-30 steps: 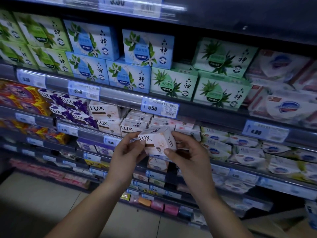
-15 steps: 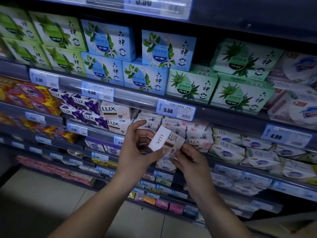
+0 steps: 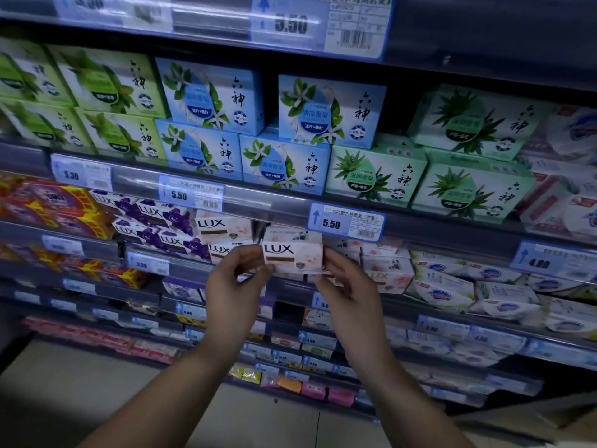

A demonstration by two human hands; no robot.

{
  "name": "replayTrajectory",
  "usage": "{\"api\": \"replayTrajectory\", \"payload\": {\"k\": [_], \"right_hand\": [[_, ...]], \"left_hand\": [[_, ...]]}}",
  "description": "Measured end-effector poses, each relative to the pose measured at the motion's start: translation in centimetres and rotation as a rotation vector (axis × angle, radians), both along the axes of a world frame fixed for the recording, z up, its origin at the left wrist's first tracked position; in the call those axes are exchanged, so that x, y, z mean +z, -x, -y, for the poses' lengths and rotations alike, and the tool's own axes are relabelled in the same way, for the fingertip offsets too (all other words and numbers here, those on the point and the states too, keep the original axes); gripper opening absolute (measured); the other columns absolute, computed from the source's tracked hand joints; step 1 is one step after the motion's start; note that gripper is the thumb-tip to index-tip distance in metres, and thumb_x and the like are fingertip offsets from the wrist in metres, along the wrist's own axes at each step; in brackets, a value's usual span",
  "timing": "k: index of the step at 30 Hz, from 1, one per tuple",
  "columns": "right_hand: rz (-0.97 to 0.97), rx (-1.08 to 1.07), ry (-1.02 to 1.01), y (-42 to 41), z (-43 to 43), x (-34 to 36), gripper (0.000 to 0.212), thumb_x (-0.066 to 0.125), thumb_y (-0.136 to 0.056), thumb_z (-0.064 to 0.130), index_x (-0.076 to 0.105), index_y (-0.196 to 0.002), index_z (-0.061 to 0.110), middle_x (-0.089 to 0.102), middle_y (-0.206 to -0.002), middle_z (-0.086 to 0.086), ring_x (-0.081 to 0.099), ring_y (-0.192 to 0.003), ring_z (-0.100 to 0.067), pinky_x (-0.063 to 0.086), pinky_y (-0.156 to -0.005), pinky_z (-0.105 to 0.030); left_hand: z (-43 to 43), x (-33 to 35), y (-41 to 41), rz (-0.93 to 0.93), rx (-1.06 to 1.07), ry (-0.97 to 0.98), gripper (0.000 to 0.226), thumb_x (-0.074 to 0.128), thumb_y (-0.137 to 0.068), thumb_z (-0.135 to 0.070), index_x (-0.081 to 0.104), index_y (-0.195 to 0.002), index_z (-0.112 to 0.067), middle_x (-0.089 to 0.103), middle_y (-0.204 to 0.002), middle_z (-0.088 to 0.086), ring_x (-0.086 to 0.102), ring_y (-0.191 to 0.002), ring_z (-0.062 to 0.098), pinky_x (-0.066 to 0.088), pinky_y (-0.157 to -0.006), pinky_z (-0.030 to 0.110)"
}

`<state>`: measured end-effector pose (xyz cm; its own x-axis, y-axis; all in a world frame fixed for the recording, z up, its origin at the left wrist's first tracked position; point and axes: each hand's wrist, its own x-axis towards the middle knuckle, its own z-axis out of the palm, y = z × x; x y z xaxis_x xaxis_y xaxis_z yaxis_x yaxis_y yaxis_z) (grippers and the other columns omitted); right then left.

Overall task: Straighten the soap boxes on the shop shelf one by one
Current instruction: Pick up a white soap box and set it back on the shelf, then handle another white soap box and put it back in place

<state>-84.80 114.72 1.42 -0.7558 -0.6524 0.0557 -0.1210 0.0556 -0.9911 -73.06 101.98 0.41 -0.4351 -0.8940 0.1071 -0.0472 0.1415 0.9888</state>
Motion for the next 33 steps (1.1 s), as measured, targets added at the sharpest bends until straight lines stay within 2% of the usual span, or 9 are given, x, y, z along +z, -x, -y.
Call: {"api": "replayTrajectory", "payload": {"k": [3, 8, 13, 16, 19, 23, 26, 29, 33], "right_hand": [[0.014, 0.033, -0.036, 0.0, 1.3, 0.5, 0.048, 0.062, -0.098, 0.013, 0.056, -0.122, 0.054, 0.058, -0.123, 0.033, 0.053, -0.11, 0.023, 0.046, -0.091, -0.006], [0.071, 0.083, -0.118, -0.3, 2.7, 0.1, 0.056, 0.061, -0.099, 0.018, 0.044, -0.147, 0.04, 0.047, -0.123, 0.038, 0.044, -0.114, 0.021, 0.04, -0.106, -0.025], [0.101, 0.103, -0.126, -0.5, 3.2, -0.4, 0.062, 0.062, -0.098, 0.02, 0.037, -0.149, 0.046, 0.037, -0.122, 0.051, 0.037, -0.104, 0.04, 0.039, -0.087, -0.002], [0.109, 0.118, -0.122, -0.4, 3.3, -0.4, 0.063, 0.061, -0.099, 0.018, 0.036, -0.151, 0.044, 0.04, -0.13, 0.042, 0.04, -0.116, 0.028, 0.039, -0.084, 0.002], [0.115, 0.103, -0.109, -0.3, 2.7, -0.2, 0.059, 0.06, -0.099, 0.014, 0.041, -0.149, 0.039, 0.046, -0.136, 0.029, 0.044, -0.124, 0.012, 0.04, -0.095, -0.01], [0.066, -0.091, -0.102, 0.6, 0.2, -0.5, 0.041, 0.058, -0.099, 0.009, 0.058, -0.133, 0.03, 0.062, -0.124, 0.015, 0.058, -0.099, 0.019, 0.049, -0.074, -0.005], [0.054, -0.186, -0.119, 1.6, -2.2, -1.1, 0.029, 0.056, -0.098, 0.0, 0.065, -0.116, 0.022, 0.065, -0.108, 0.008, 0.063, -0.091, 0.004, 0.054, -0.075, -0.019], [0.079, -0.177, -0.185, 2.6, -3.9, -1.9, 0.029, 0.054, -0.098, 0.002, 0.065, -0.111, 0.025, 0.066, -0.11, 0.004, 0.065, -0.091, 0.0, 0.052, -0.074, -0.017], [0.098, -0.123, -0.258, 3.9, -5.1, -3.0, 0.039, 0.055, -0.098, 0.002, 0.061, -0.131, 0.022, 0.062, -0.132, 0.005, 0.058, -0.102, 0.01, 0.049, -0.08, -0.008]], "left_hand": [[1.5, 0.4, 0.7, 0.039, -0.034, 0.012, 0.03, 0.07, -0.096, -0.011, 0.068, -0.122, -0.024, 0.072, -0.109, -0.009, 0.067, -0.102, 0.004, 0.055, -0.085, 0.02], [2.7, -0.2, 0.9, 0.111, -0.066, -0.008, 0.04, 0.063, -0.099, -0.009, 0.06, -0.138, -0.02, 0.067, -0.125, 0.001, 0.064, -0.113, 0.017, 0.053, -0.096, 0.037], [3.0, -0.5, 0.3, 0.149, -0.076, 0.02, 0.038, 0.062, -0.1, -0.011, 0.059, -0.136, -0.02, 0.067, -0.127, 0.0, 0.063, -0.116, 0.019, 0.052, -0.097, 0.037], [2.9, -0.6, 0.3, 0.147, -0.069, 0.018, 0.033, 0.063, -0.099, -0.012, 0.061, -0.13, -0.023, 0.067, -0.121, -0.006, 0.063, -0.113, 0.011, 0.052, -0.094, 0.034], [2.3, -1.0, 0.1, 0.131, -0.042, 0.039, 0.032, 0.064, -0.099, -0.012, 0.056, -0.127, -0.023, 0.063, -0.118, -0.01, 0.061, -0.107, -0.003, 0.051, -0.083, 0.023], [0.3, -2.4, 0.1, 0.164, -0.036, 0.039, 0.024, 0.062, -0.098, -0.004, 0.056, -0.115, -0.02, 0.063, -0.107, -0.009, 0.061, -0.09, -0.006, 0.045, -0.067, 0.023], [-2.0, -3.4, 1.1, 0.256, -0.128, 0.019, 0.031, 0.062, -0.095, -0.002, 0.065, -0.115, -0.025, 0.067, -0.107, -0.012, 0.064, -0.096, -0.001, 0.049, -0.072, 0.013], [-4.0, -3.9, 2.6, 0.304, -0.217, 0.008, 0.041, 0.062, -0.095, -0.005, 0.063, -0.132, -0.023, 0.068, -0.11, -0.013, 0.063, -0.099, -0.001, 0.054, -0.086, 0.029], [-5.4, -3.9, 4.3, 0.328, -0.199, -0.018, 0.052, 0.066, -0.095, -0.01, 0.053, -0.145, -0.018, 0.066, -0.117, -0.005, 0.063, -0.108, 0.016, 0.054, -0.095, 0.044]]}}
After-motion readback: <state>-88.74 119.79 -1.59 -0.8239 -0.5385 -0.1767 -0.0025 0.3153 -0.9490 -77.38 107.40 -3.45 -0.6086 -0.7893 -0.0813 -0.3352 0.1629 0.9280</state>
